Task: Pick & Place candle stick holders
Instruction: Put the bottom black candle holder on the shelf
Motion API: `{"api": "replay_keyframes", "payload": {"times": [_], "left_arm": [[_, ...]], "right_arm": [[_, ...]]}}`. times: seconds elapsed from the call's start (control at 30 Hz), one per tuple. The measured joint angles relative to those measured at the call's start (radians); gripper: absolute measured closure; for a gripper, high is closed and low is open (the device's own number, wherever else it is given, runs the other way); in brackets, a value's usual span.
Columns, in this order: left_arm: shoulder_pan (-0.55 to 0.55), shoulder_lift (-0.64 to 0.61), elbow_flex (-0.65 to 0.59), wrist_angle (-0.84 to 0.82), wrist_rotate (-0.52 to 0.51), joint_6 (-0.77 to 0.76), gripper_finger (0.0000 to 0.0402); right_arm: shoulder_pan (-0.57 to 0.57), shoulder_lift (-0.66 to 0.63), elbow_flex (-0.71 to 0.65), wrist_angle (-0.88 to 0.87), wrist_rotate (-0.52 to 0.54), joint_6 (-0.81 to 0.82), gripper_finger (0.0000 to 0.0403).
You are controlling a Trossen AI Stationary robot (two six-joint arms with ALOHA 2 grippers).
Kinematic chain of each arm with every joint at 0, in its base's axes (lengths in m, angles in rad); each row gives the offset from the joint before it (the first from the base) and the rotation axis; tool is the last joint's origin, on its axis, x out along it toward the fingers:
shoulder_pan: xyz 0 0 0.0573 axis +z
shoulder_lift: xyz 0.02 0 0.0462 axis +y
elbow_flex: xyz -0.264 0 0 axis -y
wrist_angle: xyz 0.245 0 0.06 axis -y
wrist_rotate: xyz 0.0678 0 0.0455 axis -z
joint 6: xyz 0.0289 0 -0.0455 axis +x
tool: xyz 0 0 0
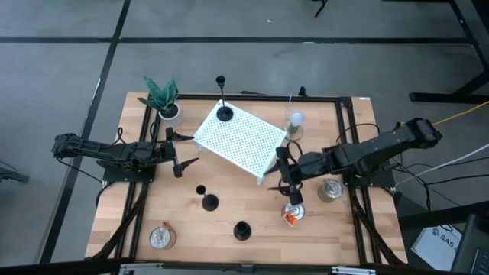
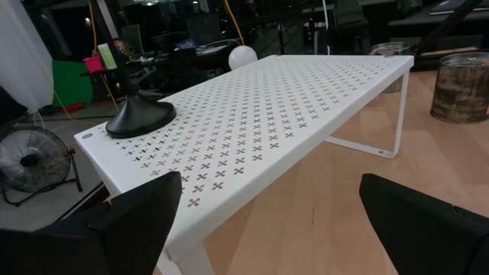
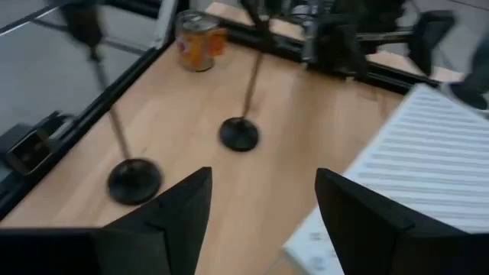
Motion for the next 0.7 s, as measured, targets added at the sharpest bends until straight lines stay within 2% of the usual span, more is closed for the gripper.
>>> {"api": "replay_keyframes", "payload": {"times": [0.13,0.37,0.53,0.7], "left_arm": [[0.000,0.000,0.000,0.000,0.000,0.000,0.0001],[0.000,0.000,0.000,0.000,0.000,0.000,0.0001],[0.000,0.000,0.000,0.000,0.000,0.000,0.0001],[0.000,0.000,0.000,0.000,0.000,0.000,0.0001]], "right_arm": [[0.045,0.000,-0.045,0.033,0.000,0.002,0.0164],[0.111,0.030,-0.149,0.232,0.027,0.025,0.0164],[0.134,0.101,-0.156,0.309,0.082,0.061,0.0164],[0.170,0.205,-0.148,0.436,0.085,0.060,0.0164]]}}
